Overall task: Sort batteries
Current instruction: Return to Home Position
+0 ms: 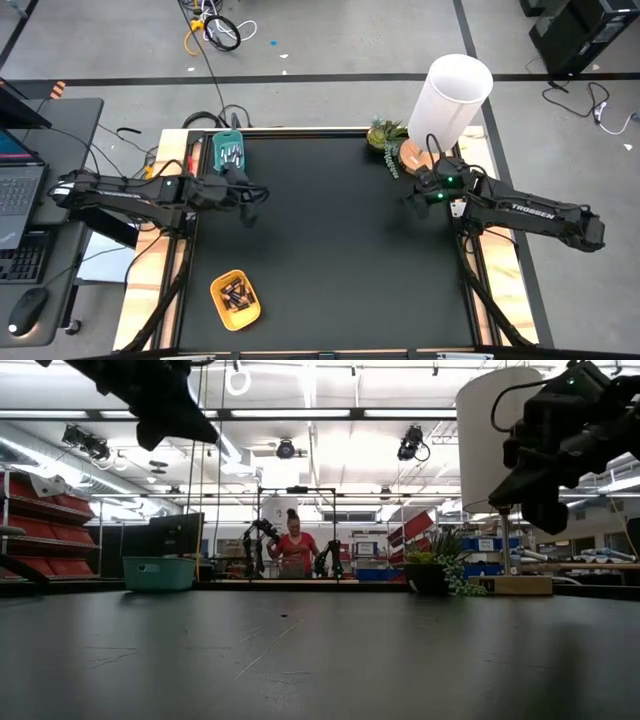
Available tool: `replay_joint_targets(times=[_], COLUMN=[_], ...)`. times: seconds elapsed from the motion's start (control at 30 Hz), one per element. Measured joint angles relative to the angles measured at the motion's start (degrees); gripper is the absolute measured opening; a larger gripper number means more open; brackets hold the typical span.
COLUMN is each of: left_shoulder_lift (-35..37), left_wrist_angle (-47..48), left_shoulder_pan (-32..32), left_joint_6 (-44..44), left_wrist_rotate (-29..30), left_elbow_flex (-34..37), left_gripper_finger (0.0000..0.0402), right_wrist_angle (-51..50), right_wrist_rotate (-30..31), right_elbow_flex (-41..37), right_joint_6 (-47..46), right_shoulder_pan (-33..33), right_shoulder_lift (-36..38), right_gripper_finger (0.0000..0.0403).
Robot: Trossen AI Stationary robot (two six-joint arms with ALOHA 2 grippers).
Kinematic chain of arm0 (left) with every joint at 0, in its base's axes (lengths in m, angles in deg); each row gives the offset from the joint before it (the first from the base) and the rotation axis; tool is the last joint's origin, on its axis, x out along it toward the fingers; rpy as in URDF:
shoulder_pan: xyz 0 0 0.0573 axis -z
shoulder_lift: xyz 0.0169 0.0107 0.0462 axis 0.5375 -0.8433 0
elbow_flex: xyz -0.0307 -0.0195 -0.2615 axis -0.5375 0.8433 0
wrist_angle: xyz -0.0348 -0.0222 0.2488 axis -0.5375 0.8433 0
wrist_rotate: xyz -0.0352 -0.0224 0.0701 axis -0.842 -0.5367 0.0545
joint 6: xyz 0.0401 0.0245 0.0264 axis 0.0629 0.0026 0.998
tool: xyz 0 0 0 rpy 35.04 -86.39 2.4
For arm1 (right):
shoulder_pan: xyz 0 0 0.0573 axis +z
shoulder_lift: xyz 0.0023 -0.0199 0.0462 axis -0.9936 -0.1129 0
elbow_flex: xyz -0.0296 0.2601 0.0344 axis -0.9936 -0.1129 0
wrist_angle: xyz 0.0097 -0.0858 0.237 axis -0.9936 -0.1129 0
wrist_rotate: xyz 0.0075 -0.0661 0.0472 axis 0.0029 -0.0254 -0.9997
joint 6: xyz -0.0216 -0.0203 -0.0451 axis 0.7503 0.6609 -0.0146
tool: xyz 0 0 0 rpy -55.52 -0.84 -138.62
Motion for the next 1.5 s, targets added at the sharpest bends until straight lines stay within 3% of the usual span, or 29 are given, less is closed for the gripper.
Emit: replay_joint_targets(times=[0.43,0.87,1.5], left_shoulder_lift=[0.0,-0.1,-0.1], left_wrist_angle=[-9.9,-25.0,-27.6], left_shoulder_pan=[-0.5,-1.0,-1.0], left_joint_6=[-0.1,-0.1,-0.1], left_wrist_rotate=[-0.2,-0.4,-0.4], left_elbow_flex=[1.0,17.3,30.1], left_gripper_finger=[0.006,0.006,0.006], right_wrist_angle=[0.0,-0.1,0.0], right_wrist_rotate=[0.2,0.2,0.2], right_elbow_flex=[0.0,0.0,0.0], right_joint_6=[1.2,1.2,1.3], right_shoulder_pan=[0.0,0.0,0.0], right_shoulder_lift=[0.0,0.9,22.2], right_gripper_finger=[0.0001,0.0003,0.0003])
